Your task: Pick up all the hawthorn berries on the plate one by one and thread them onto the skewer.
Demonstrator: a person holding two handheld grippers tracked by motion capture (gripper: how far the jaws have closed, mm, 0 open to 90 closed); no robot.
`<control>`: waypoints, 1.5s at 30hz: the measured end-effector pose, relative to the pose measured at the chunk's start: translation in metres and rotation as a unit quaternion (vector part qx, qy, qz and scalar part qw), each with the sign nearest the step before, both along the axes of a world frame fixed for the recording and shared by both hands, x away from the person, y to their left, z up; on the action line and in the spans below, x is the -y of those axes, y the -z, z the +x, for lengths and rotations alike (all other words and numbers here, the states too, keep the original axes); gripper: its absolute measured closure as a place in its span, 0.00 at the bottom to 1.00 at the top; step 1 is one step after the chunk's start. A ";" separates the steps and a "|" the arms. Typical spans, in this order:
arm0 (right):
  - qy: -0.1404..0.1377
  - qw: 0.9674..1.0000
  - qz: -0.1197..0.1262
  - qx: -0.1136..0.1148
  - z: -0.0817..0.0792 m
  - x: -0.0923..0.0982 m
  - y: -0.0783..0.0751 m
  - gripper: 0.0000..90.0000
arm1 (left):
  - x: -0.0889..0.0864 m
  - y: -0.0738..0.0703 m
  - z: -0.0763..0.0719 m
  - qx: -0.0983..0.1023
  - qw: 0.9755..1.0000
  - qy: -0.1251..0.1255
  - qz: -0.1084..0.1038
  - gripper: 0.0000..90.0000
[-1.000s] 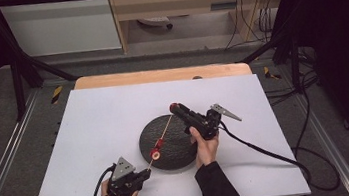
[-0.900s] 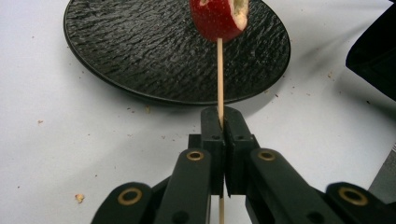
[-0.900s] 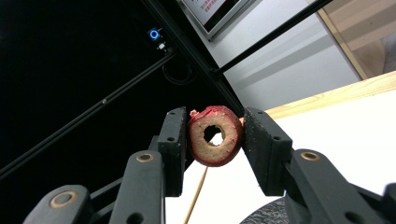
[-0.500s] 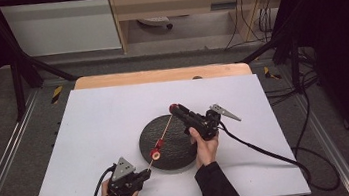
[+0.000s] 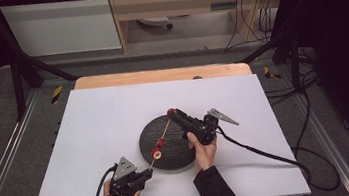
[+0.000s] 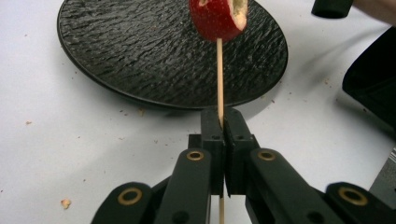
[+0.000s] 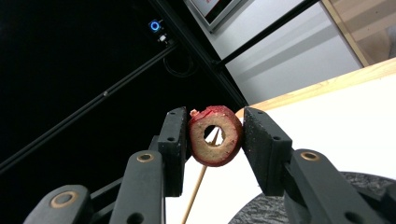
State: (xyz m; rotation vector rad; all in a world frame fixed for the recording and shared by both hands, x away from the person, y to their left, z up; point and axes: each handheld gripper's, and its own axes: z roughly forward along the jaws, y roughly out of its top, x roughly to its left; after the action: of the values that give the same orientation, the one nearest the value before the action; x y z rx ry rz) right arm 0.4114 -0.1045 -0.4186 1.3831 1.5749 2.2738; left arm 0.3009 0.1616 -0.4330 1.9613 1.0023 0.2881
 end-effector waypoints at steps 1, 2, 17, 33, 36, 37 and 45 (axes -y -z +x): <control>-0.002 1.000 -0.001 -0.001 -0.001 -0.001 0.001 0.68 | 0.000 0.000 0.000 0.000 1.000 -0.001 -0.004 0.98; -0.004 1.000 -0.002 -0.003 -0.001 -0.001 0.002 0.68 | 0.001 -0.001 0.000 -0.001 1.000 -0.002 -0.006 0.98; -0.035 0.999 -0.023 -0.022 -0.016 -0.012 0.017 0.68 | 0.005 0.001 0.007 -0.007 1.000 -0.010 -0.014 0.98; -0.047 0.996 -0.073 -0.009 -0.023 -0.009 0.012 0.59 | 0.002 0.001 0.009 -0.007 1.000 -0.009 -0.008 0.98; -0.047 0.995 -0.093 -0.008 -0.023 -0.004 0.006 0.53 | -0.001 0.001 0.009 -0.009 1.000 -0.010 -0.010 0.98; -0.046 0.994 -0.102 -0.009 -0.022 -0.002 0.004 0.50 | -0.001 0.001 0.010 -0.008 1.000 -0.009 -0.008 0.98; -0.058 0.978 -0.200 -0.030 -0.015 0.010 -0.003 0.26 | -0.005 0.001 0.011 -0.005 1.000 -0.007 -0.001 0.98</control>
State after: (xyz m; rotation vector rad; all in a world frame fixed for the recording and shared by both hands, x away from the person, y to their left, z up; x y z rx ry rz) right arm 0.3962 -0.1143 -0.4154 1.2893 2.0389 1.8360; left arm 0.3120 0.1666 -0.4337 1.9564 1.0215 0.2849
